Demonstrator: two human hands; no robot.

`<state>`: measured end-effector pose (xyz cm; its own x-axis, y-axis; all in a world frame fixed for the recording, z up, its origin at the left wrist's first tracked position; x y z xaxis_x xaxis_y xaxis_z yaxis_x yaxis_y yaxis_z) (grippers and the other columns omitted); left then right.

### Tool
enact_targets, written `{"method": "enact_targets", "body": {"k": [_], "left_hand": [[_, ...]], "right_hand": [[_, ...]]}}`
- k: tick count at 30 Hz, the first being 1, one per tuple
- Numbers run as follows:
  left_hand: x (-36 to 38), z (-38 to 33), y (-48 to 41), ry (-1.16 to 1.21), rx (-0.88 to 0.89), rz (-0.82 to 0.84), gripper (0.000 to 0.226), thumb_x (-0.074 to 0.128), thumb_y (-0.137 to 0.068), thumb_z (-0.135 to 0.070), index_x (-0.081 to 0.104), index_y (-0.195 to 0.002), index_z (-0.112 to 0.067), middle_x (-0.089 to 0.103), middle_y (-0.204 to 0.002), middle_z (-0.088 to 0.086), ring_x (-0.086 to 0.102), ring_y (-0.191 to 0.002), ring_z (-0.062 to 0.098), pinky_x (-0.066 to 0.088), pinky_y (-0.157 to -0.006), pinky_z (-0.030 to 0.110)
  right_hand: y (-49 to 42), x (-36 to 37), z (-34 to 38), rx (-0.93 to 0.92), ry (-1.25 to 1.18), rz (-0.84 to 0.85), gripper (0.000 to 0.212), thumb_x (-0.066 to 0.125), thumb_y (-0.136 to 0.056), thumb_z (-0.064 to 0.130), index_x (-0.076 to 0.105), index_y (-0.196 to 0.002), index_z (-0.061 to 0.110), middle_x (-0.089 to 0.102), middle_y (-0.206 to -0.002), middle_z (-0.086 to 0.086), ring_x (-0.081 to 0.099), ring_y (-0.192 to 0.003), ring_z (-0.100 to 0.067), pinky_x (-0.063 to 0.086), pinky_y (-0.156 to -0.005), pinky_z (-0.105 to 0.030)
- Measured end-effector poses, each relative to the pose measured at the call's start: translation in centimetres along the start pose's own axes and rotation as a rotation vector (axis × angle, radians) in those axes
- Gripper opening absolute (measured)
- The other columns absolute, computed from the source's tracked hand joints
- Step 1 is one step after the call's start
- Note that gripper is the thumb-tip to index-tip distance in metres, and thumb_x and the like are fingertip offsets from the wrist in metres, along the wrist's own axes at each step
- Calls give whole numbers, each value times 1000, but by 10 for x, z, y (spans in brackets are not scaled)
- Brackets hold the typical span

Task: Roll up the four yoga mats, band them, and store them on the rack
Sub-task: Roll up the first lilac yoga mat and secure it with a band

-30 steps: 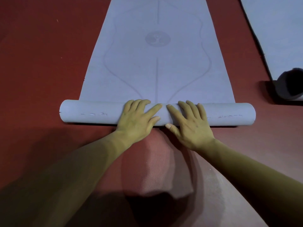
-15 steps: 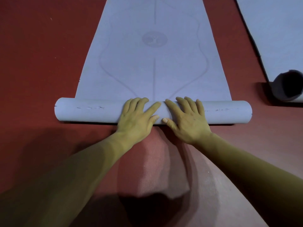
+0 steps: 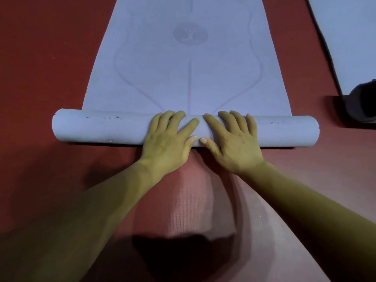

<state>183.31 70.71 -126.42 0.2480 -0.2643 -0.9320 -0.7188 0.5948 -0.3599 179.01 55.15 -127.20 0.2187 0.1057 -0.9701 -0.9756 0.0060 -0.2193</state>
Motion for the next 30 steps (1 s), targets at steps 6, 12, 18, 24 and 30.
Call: {"method": "enact_targets", "body": {"k": [6, 12, 18, 24, 30], "left_hand": [[12, 10, -17, -49, 0, -21, 43, 47, -99, -39, 62, -134, -19, 61, -129, 14, 57, -113, 38, 41, -102, 51], [10, 12, -13, 9, -27, -101, 47, 50, -99, -41, 55, -142, -20, 57, -135, 13, 53, -122, 35, 36, -104, 50], [13, 17, -19, -46, -33, 7, 43, 47, -101, -44, 58, -137, -25, 58, -133, 11, 55, -118, 36, 39, -99, 51], [16, 29, -41, -62, -22, 113, 46, 41, -101, -47, 60, -136, -25, 61, -128, 10, 58, -110, 33, 41, -94, 49], [11, 34, -48, 65, -26, 101, 49, 43, -98, -47, 58, -137, -22, 56, -135, 15, 51, -118, 34, 35, -99, 48]], "right_hand": [[-8, -1, 3, 27, -63, -132, 56, 49, -100, 55, 56, -143, 22, 54, -143, -10, 46, -136, -34, 20, -117, -55], [-8, 4, 3, 14, 14, -204, 53, 47, -103, 52, 59, -143, 20, 57, -141, -12, 51, -132, -37, 26, -115, -55], [-21, 2, 2, 18, 28, -143, 54, 42, -104, 52, 58, -144, 20, 57, -141, -13, 51, -133, -37, 28, -113, -55], [-29, -2, -3, 86, -25, -76, 60, 46, -99, 59, 58, -140, 18, 52, -139, -16, 46, -131, -36, 26, -114, -55], [-46, 4, -5, 83, 51, -21, 56, 39, -101, 59, 61, -134, 19, 56, -129, -13, 52, -120, -38, 29, -111, -54]]}}
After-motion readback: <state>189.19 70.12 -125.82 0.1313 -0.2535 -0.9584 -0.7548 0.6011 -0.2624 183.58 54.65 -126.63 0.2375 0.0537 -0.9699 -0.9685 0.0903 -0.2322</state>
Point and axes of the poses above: each hand's wrist, its own y-axis away from the middle knuckle, its own x-axis out of the palm, z = x × y, the point moved 7 cm from there along -y, towards the middle knuckle
